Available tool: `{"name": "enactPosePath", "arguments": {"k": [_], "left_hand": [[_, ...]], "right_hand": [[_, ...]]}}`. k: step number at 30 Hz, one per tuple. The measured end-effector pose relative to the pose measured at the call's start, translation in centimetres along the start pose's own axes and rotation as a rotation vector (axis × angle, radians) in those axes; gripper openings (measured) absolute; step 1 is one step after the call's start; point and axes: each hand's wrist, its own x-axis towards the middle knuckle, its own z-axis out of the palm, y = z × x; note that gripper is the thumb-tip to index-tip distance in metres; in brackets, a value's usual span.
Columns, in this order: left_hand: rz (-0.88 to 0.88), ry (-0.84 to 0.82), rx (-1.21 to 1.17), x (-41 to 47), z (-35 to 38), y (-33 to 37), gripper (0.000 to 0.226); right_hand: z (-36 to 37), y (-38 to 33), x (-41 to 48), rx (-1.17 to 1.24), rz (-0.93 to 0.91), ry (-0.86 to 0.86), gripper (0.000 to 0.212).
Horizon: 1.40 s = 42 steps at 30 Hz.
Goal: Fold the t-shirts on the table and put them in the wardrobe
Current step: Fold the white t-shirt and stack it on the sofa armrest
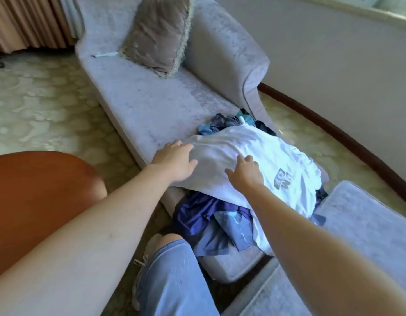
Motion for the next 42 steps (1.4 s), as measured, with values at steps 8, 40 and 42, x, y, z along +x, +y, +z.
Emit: {"name": "enactPosePath", "arguments": {"k": [8, 40, 42], "left_hand": [[-0.020, -0.137, 0.057, 2.0, 2.8, -0.7, 0.056], [-0.593, 0.378, 0.057, -30.7, -19.5, -23.0, 0.064], [-0.619, 0.425, 0.016, -33.2, -19.7, -24.7, 0.070]], "right_hand": [[1.3, 2.5, 2.0, 0.082, -0.016, 0.183, 0.024], [-18.6, -39.3, -17.8, 0.632, -1.011, 0.566, 0.014], [-18.1, -41.5, -19.5, 0.694, -1.052, 0.506, 0.015]]}}
